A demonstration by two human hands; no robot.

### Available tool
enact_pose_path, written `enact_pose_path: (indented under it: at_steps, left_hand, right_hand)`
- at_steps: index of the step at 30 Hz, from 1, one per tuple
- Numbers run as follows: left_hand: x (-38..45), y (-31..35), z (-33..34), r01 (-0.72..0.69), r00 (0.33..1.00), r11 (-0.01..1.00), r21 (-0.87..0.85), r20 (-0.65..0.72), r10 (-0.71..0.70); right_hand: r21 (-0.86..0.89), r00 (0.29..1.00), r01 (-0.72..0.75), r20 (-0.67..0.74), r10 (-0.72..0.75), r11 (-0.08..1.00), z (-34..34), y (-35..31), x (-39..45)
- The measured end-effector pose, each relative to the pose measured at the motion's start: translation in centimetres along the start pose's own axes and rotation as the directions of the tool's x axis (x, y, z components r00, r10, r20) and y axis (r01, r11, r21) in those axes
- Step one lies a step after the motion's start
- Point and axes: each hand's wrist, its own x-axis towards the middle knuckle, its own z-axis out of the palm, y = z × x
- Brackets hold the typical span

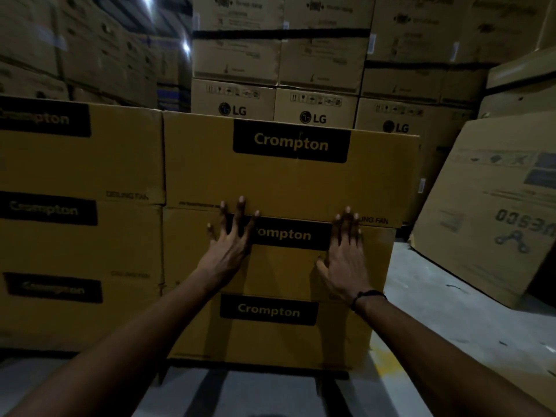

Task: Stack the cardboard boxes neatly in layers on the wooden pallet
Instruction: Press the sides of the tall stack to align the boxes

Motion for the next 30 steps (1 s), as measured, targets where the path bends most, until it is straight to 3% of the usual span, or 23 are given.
enact_pose_path:
  at_steps: [6, 13, 22, 30]
  left_hand:
    - [-1.1, -2.1, -0.7, 0.036, 0.998, 0.999, -0.004, 0.053, -0.036]
    - [-2.6, -6.3, -2.8, 0.281, 0.956, 0.958, -0.057, 0.108, -0.274]
    - [-3.0, -7.7, -2.5, 0.256, 0.961, 0.963, -0.082, 0.129, -0.245]
    - [-3.2, -9.0, -2.1, 0.233, 0.967, 0.971, -0.050, 0.123, -0.225]
  right_hand:
    - [-0.019, 0.997, -0.028, 0.066, 0.030, 0.999, 0.1, -1.8, -0.5]
    - [0.014, 0.986, -0.094, 0.137, 0.091, 0.996, 1.0, -6.5, 0.2]
    - [0.034, 0.990, -0.117, 0.088, 0.114, 0.993, 2.0, -7.0, 0.2]
    - [0.017, 0.986, -0.115, 0.126, 0.112, 0.993, 1.1, -8.4, -0.4]
